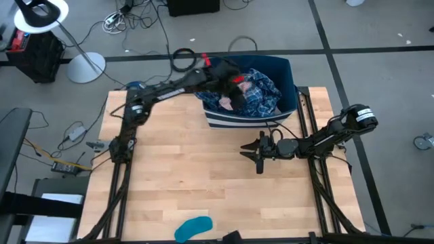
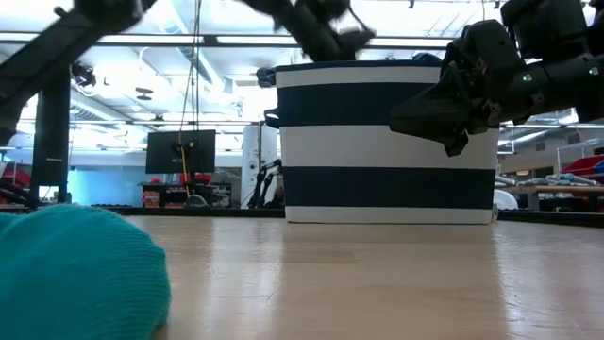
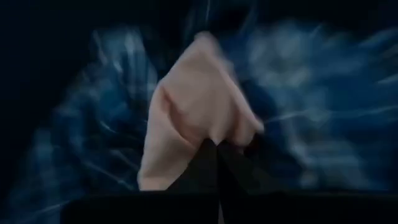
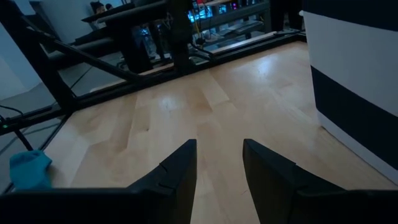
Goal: Sort clothes
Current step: Put the light pink sock into the blue bin, then put the blue sock into the blue bin
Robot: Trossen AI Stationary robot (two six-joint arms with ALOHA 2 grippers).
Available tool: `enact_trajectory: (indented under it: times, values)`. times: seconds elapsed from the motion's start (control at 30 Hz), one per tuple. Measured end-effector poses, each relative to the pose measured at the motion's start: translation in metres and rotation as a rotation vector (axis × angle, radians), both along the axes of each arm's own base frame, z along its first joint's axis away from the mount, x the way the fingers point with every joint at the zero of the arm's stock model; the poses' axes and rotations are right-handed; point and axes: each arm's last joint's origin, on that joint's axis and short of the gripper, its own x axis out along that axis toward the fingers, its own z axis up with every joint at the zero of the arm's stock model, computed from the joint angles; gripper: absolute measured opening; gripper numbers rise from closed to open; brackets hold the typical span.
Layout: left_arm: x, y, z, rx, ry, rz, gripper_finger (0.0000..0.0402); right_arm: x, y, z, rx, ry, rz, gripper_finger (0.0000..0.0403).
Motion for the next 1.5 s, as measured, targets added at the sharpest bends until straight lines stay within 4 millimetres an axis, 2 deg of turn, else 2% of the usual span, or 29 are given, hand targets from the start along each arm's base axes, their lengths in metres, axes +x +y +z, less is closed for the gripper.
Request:
enact_trajectory:
  times: [0.17, 0.3, 0.4, 0.53, 0.7, 0.9, 1.0, 1.1, 1.33, 1.5]
  values:
    - [0.023, 0.016, -0.060, -0.052, 0.122, 0.012, 0.0000, 0.000, 0.000, 0.000, -0.006, 0.001, 0.001, 0.0132]
    - [0.034, 0.025, -0.099, -0.118, 0.186, 0.032, 0.0000, 0.000, 0.000, 0.000, -0.008, 0.002, 0.001, 0.0132]
    - [0.037, 0.029, -0.116, -0.161, 0.205, 0.063, 0.0000, 0.000, 0.000, 0.000, -0.008, 0.002, 0.001, 0.0132]
    - [0.040, 0.029, -0.117, -0.158, 0.193, 0.065, 0.0002, 0.000, 0.000, 0.000, -0.008, 0.002, 0.001, 0.0132]
    - [0.042, 0.028, -0.106, -0.164, 0.147, 0.040, 0.0024, 0.000, 0.000, 0.000, -0.008, 0.002, 0.001, 0.0132]
    - [0.041, 0.026, -0.088, -0.142, 0.127, 0.014, 0.0089, 0.000, 0.000, 0.000, -0.008, 0.002, 0.001, 0.0132]
    - [0.037, 0.025, -0.082, -0.145, 0.137, 0.020, 0.0114, 0.000, 0.000, 0.000, -0.008, 0.002, 0.002, 0.0132]
    - [0.028, 0.023, -0.069, -0.161, 0.147, 0.033, 0.0121, 0.000, 0.001, 0.000, -0.006, 0.003, 0.011, 0.0132]
    - [-0.009, 0.009, -0.013, -0.157, 0.161, 0.013, 0.0121, 0.000, 0.001, -0.001, 0.003, 0.008, 0.018, 0.0132]
    - [-0.040, -0.019, 0.028, -0.143, 0.187, -0.034, 0.0121, 0.000, 0.001, -0.001, 0.002, 0.011, 0.018, 0.0132]
